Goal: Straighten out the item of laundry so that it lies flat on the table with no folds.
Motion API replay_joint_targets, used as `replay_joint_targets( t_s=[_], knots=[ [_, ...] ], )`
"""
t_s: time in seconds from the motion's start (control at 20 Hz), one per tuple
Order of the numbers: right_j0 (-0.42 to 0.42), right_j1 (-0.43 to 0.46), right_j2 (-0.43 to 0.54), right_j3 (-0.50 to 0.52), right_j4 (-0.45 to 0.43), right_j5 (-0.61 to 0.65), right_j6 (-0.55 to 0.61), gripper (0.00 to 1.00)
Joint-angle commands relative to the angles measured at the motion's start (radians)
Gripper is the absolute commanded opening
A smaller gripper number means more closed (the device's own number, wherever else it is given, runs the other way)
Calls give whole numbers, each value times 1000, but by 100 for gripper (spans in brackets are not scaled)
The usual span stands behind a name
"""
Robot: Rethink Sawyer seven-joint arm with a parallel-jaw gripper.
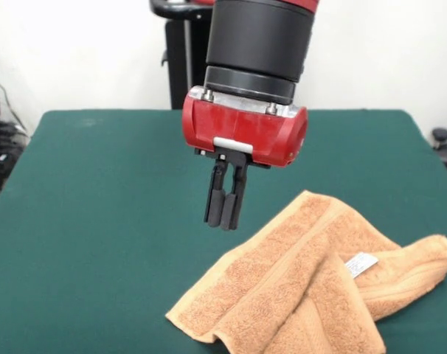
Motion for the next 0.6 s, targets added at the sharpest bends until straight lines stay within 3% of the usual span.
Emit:
replay_joint_targets(
  t_s=[0.05,0.6],
  knots=[
    [23,74,134,112,-46,-28,47,0],
    [29,108,130,77,-62,-42,82,0]
  ],
)
